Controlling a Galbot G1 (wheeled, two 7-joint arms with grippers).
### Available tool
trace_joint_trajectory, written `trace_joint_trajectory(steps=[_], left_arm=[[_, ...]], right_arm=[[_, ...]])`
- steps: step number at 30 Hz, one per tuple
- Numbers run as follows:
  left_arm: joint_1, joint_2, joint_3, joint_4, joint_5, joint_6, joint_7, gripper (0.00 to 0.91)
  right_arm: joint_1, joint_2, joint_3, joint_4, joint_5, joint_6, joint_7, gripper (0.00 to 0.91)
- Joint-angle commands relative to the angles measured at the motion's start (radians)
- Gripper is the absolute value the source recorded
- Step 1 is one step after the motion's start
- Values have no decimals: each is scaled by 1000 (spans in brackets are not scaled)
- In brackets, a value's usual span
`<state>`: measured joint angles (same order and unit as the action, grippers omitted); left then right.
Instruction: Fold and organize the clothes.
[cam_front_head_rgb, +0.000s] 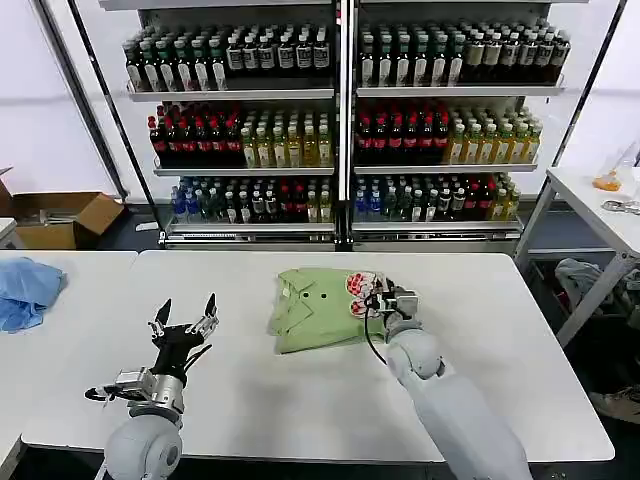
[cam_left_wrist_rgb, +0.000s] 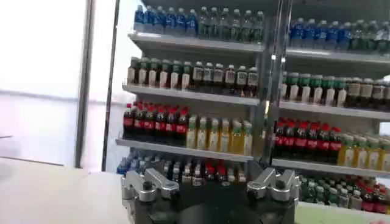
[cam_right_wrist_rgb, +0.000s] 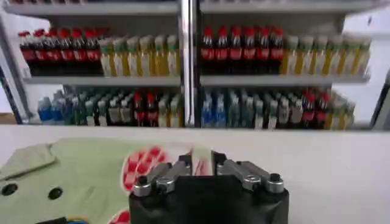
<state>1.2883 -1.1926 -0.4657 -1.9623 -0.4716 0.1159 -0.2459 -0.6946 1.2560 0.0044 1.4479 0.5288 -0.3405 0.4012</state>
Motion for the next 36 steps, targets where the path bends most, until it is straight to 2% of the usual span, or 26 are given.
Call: trace_joint_trajectory(steps=[1, 11, 15, 21, 31, 36], left_arm=[[13, 5, 10, -18, 7, 1, 4, 907], [72, -4, 26, -75, 27, 3, 15, 907], [106, 2, 23, -105, 30, 18, 24, 907], [150, -1, 18, -141, 40, 52, 37, 907], [192, -9, 19, -176, 88, 91, 71, 907], [206, -9, 17, -190, 99, 96, 79, 907]], right_arm=[[-304, -122, 149, 320, -268, 208, -83, 907], [-662, -137, 376, 624, -278, 232, -82, 907], [-773, -119, 440, 701, -301, 232, -104, 907], [-875, -91, 479, 762, -329, 232, -107, 907], [-949, -69, 525, 822, -386, 238, -115, 907], [-953, -50, 524, 829, -336, 229, -154, 907]])
